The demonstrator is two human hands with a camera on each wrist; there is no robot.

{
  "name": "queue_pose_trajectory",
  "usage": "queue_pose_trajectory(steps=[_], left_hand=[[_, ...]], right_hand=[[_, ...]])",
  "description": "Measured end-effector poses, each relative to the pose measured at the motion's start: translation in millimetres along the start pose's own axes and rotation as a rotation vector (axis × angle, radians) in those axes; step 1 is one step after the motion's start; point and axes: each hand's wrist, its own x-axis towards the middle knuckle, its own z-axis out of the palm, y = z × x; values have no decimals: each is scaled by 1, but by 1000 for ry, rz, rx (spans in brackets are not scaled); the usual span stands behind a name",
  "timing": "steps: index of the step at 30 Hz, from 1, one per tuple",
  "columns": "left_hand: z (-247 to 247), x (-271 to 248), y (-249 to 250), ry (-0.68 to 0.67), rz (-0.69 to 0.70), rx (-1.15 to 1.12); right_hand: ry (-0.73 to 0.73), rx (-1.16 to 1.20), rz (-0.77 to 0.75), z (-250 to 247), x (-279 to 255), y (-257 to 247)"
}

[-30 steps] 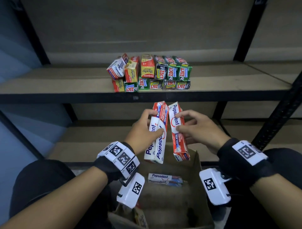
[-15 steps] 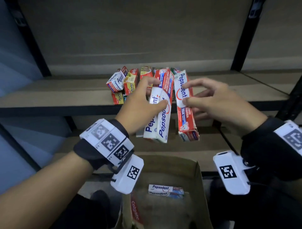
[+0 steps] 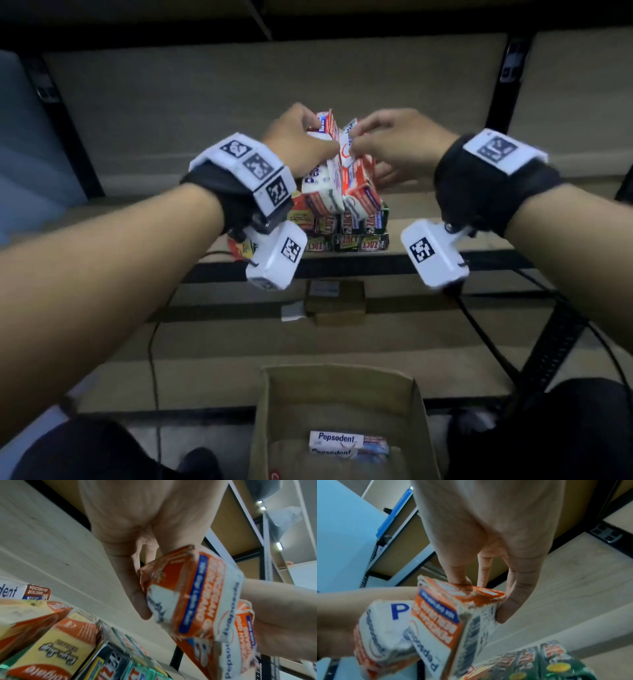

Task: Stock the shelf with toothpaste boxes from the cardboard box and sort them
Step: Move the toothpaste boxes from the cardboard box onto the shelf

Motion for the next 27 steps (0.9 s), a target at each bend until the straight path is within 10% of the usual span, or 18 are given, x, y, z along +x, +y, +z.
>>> queue_pose_trajectory(steps=[12,27], left_hand=[[35,67,-17,-50,-40,253],[22,77,-64,-172,-171,299]], right_hand=[[-27,-467,-30,6,68,9],[-12,-339,-40,29,96,48]])
